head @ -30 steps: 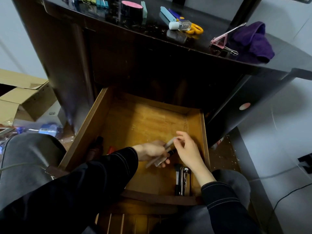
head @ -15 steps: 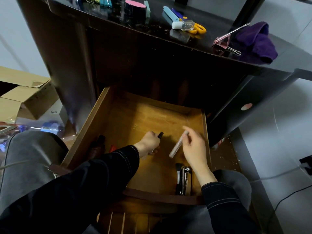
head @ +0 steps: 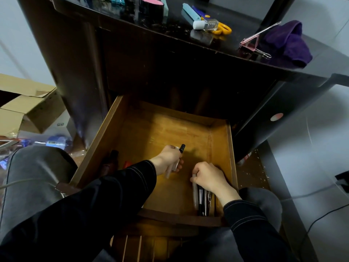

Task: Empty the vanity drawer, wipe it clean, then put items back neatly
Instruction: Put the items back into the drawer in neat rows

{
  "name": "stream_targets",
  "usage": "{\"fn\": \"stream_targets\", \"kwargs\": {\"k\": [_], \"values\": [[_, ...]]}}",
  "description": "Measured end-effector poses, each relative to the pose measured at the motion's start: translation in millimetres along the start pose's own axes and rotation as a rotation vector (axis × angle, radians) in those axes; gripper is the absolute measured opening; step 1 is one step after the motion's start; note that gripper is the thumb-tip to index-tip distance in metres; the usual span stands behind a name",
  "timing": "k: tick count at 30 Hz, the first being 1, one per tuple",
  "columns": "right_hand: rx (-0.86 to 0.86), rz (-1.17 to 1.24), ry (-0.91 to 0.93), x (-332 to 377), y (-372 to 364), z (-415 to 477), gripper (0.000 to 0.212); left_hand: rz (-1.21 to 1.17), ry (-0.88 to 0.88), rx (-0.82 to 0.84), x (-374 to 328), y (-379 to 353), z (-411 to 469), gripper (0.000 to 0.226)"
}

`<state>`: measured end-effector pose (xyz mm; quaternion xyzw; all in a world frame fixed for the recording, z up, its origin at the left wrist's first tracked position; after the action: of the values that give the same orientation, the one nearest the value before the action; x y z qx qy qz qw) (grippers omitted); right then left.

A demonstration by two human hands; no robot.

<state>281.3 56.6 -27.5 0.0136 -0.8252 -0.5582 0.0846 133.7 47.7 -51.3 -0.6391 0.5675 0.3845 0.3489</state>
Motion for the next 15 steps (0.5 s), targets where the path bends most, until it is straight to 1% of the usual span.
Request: {"fn": "stream_targets", "kwargs": {"k": [2,5,11,15], "values": [[0.031,-0.053,0.004,0.9,-2.3,-1.1,0.014,-0.003,0.007,0.004,1.5,-0.1,1.9,0.034],[0.077,-0.116,0.002,-0.1,-6.7,-1.2,0.008,-0.002,0.015,0.006,3.1,0.5,3.5,0.035],[0.048,-0.154,0.018,2.4,-4.0,-2.0,0.007,-0.008,0.019,0.019,3.5,-0.2,3.7,0.029],[0.068,-0.119,0.025,0.0,-6.0,-2.8,0.007,-0.029,0.021,0.023,4.2,-0.4,3.0,0.021]]}}
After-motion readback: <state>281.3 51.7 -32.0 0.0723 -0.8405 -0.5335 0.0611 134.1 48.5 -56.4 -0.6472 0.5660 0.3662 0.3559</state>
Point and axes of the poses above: each hand's wrist, its own z-axis towards the middle knuckle, its own y-axis out of the back of the hand, x = y × z, the point moved 8 cm from there along z, towards the middle knuckle, and after that the axes turned 10 degrees about -y, right-handed, at the moved point
